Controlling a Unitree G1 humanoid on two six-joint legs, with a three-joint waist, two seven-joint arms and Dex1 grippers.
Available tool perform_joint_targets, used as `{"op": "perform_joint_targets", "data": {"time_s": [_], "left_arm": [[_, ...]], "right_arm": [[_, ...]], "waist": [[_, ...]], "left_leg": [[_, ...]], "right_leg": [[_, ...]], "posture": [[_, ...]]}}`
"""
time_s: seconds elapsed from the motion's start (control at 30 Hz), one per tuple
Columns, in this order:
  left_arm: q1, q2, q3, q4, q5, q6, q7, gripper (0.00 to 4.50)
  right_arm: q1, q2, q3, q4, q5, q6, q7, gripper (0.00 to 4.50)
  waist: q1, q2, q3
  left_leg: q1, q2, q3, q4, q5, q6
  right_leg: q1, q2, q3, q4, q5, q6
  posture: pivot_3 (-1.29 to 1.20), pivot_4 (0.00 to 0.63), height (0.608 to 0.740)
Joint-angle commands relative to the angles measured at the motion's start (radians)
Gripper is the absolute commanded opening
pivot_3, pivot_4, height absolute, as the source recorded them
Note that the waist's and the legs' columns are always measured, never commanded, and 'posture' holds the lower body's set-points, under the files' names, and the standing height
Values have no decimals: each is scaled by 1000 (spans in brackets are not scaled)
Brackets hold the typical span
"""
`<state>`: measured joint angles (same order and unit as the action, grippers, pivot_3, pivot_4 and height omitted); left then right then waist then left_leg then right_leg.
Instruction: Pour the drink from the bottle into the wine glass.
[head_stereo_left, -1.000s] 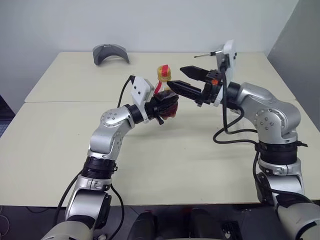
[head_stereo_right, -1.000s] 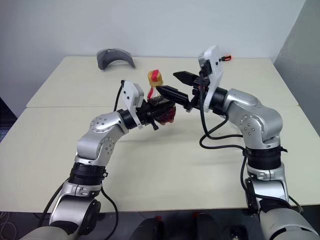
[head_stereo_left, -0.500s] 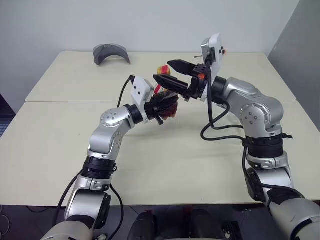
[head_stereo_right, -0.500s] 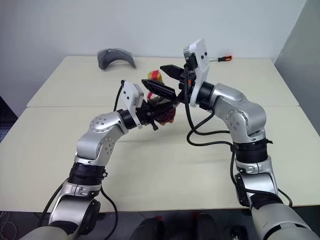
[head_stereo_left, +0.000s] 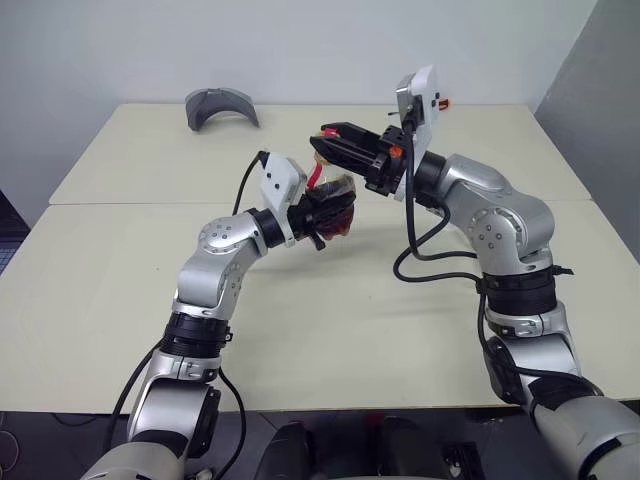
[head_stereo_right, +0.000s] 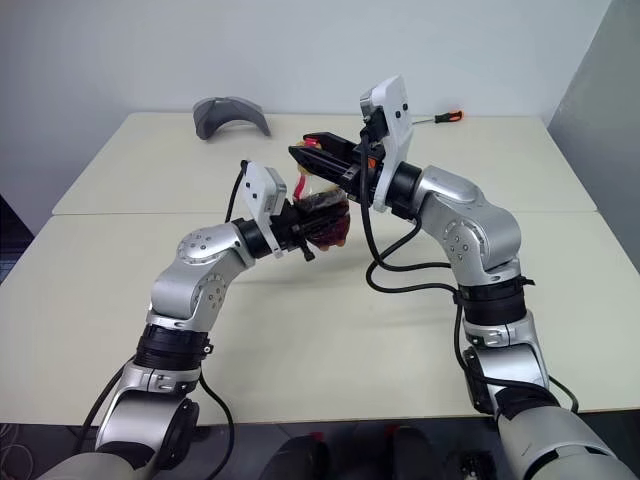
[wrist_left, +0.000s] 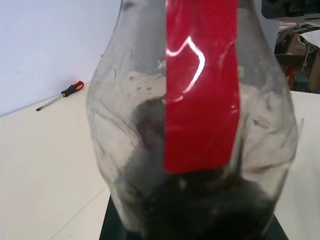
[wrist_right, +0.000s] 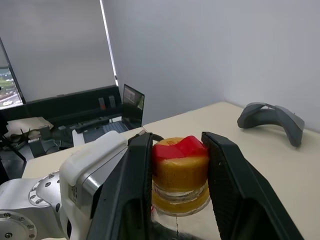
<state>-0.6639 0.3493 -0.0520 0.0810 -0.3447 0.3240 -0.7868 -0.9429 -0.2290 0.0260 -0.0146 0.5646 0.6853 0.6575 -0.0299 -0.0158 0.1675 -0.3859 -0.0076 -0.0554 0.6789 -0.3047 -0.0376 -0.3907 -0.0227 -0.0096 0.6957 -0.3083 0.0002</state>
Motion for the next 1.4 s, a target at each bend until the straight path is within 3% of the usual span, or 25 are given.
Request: {"op": "perform_joint_targets", "data": {"time_s": [0.03, 0.2, 0.4, 0.57, 0.77, 0.97, 1.13, 1.23, 1.4], "left_arm": [[24, 5, 13, -97, -24, 22, 7, 739], [179, 45, -19, -317, -83, 129, -17, 738], [259, 85, -7, -426, -125, 193, -12, 738], [389, 121, 5, -550, -162, 241, 10, 737], [394, 102, 20, -560, -163, 238, 71, 737], [438, 79, 23, -601, -167, 250, 134, 737], [436, 56, 14, -601, -170, 261, 174, 737], [444, 46, -7, -589, -153, 244, 175, 737], [433, 41, -4, -558, -134, 226, 182, 736]], "right_arm": [[-23, -7, -13, -22, -11, -36, 4, 1185], [-52, -65, 17, -11, 12, -39, 151, 1185], [-91, -133, 46, 1, 32, -66, 334, 1185], [-86, -198, 23, -19, 35, -72, 373, 1185], [57, -305, -45, -120, 27, -6, 277, 1185], [549, -374, -171, -411, -10, 4, 106, 1185], [829, -286, -175, -519, -177, -49, -162, 1185], [856, -137, -146, -436, -269, -128, -337, 1185], [815, -6, -107, -334, -356, -222, -449, 1185]], "waist": [[0, 0, 0], [-4, 1, 0], [4, 1, 1], [1, 1, 1], [13, 1, 1], [33, 0, 0], [27, 1, 0], [23, 1, 0], [21, 2, 1]], "left_leg": [[0, 0, 0, 0, 0, 0], [0, 0, 0, -1, 0, 0], [1, 0, -1, 0, -2, 4], [1, 0, -1, -1, -2, 4], [1, 0, -3, 0, -2, 4], [-2, 1, -1, -1, -2, 4], [-3, 1, 1, 0, -2, 4], [5, 1, 0, -1, -2, 4], [5, 1, 1, -2, 0, 0]], "right_leg": [[0, 0, 0, 0, 0, 0], [-1, 0, 1, 0, 0, 0], [1, 0, 0, 0, 0, 0], [1, 0, 0, -2, 0, 0], [2, 0, -1, -2, 0, 0], [3, 0, -1, -7, 0, 0], [1, 0, 0, -5, 1, 0], [5, 2, 1, -1, 1, 1], [3, 3, 2, 1, 1, 0]], "posture": [[0, 150, 740], [0, 150, 740], [0, 150, 740], [0, 150, 740], [0, 150, 740], [0, 150, 740], [0, 150, 740], [0, 150, 740], [0, 150, 740]]}}
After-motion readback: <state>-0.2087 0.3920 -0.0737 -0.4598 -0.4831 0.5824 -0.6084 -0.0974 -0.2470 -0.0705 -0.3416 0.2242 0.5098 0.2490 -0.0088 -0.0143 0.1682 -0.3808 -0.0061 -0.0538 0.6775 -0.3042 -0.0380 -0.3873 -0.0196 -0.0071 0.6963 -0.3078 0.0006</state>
